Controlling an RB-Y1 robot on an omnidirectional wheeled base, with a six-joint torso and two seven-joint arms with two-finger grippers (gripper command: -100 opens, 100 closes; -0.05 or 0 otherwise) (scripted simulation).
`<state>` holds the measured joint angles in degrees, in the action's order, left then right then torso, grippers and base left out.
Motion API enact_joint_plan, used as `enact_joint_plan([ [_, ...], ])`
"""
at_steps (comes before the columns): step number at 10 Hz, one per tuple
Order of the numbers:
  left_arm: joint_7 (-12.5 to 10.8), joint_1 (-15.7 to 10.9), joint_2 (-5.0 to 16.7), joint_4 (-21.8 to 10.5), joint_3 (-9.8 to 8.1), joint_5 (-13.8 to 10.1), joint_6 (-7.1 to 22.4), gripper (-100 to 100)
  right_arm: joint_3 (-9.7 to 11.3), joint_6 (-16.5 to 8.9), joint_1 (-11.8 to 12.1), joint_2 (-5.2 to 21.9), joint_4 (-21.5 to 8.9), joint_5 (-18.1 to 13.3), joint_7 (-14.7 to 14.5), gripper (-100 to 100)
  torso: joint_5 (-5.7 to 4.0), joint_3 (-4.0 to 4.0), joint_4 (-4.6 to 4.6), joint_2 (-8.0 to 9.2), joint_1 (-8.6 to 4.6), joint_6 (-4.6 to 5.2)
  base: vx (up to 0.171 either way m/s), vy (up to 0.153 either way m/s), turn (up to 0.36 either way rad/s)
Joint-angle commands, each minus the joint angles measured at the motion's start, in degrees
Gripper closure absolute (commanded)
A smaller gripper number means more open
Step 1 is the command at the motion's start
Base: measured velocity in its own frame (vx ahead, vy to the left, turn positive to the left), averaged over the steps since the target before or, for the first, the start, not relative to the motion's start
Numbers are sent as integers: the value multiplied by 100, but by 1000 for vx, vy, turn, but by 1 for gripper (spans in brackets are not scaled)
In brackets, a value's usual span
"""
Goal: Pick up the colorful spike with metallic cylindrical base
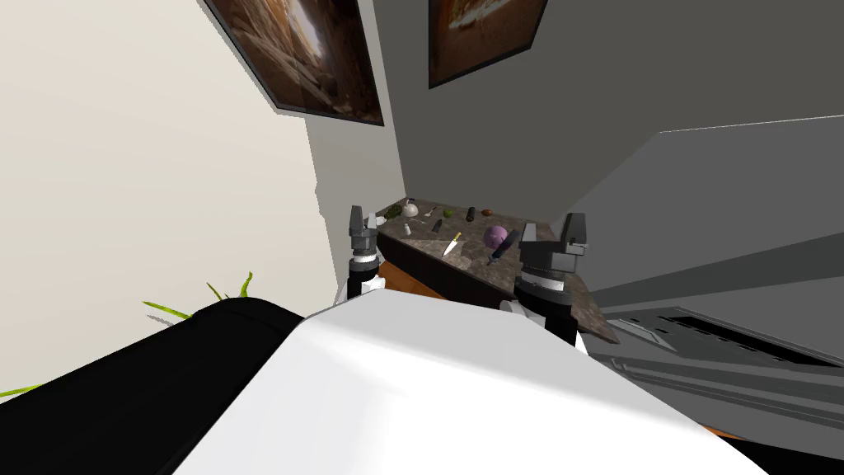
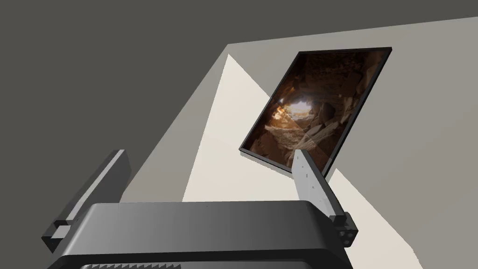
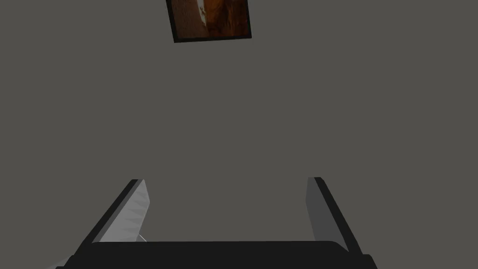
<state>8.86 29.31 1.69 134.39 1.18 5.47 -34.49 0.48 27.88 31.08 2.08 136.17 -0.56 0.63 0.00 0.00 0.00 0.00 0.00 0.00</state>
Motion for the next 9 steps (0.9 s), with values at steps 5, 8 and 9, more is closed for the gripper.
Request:
enact_joint_plan([
  [5,0,0,-1,0,1,0,0,0,-531,-254,-74,515,-450,-528,-304,-100,9,8,3,14,44,2,-23,95,-112],
  [8,0,0,-1,0,1,0,0,0,-849,-399,-114,569,-705,-840,-465,-100,11,4,2,6,51,0,-15,122,-104],
  [9,0,0,-1,0,1,0,0,0,-962,-451,-130,571,-797,-950,-525,-100,10,1,1,1,43,1,-11,101,-122],
])
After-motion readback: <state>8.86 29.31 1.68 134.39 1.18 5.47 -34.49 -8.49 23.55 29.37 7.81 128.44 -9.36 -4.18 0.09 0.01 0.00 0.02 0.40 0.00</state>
